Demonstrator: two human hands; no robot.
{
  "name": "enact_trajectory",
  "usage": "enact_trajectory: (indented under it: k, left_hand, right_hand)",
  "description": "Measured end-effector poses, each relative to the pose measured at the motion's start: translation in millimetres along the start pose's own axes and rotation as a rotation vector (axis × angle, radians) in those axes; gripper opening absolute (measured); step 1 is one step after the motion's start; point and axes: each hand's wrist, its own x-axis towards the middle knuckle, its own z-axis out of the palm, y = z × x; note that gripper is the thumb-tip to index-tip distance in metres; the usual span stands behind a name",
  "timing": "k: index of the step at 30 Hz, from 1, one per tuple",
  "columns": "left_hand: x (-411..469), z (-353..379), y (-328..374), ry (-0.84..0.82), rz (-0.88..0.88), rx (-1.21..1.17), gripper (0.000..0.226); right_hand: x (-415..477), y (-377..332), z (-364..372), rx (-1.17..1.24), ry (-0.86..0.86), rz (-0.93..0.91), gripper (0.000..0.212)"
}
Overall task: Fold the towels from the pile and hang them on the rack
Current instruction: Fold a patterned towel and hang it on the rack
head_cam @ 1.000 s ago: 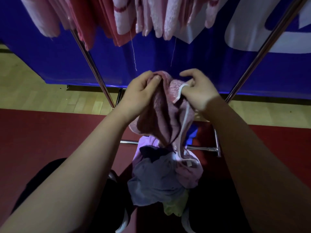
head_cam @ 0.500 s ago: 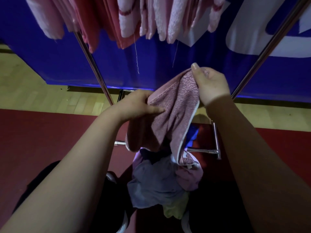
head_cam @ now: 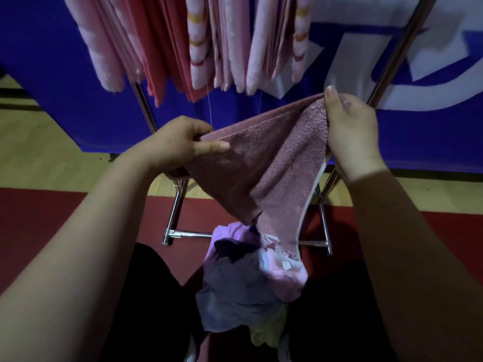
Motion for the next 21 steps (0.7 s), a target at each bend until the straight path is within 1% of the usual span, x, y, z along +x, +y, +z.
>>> enact_trajectory:
  k: [2,4,7,9,12,16,18,21]
  left_hand:
    - [-6,-10,20,0.044,0.078,0.066,0.044]
    - [-10,-21,39,0.144,0.141,0.099,0.044]
    - [-22,-42,75,0.318,0.207,0.091,0.045]
    - [-32,-54,95,0.366,0.203,0.138,0.045]
    - [-48,-67,120,0.415,0.147,0.188,0.044]
    - [-66,-77,159,0.554,0.126,0.056,0.043]
    - [-70,-74,175,0.550,0.079,0.004,0.041]
    - [-77,-61,191,0.483,-0.007,-0.269,0.035]
  right_hand:
    - [1,-21,-6,-0.021,0.040,-0.030,0.056]
    - [2,-45,-12,-0.022,0.102,-0.079,0.052]
    - [-1,-78,-27,-0.045,0.188,-0.168,0.051]
    - [-5,-90,-37,-0.093,0.174,-0.197,0.049]
    - [-13,-109,-54,-0.175,0.121,-0.201,0.050]
    - [-19,-145,-71,-0.129,0.153,-0.282,0.050]
    - [-22,-158,-70,-0.168,0.121,-0.279,0.052]
    - [-34,-167,-64,-0.176,0.032,-0.203,0.048]
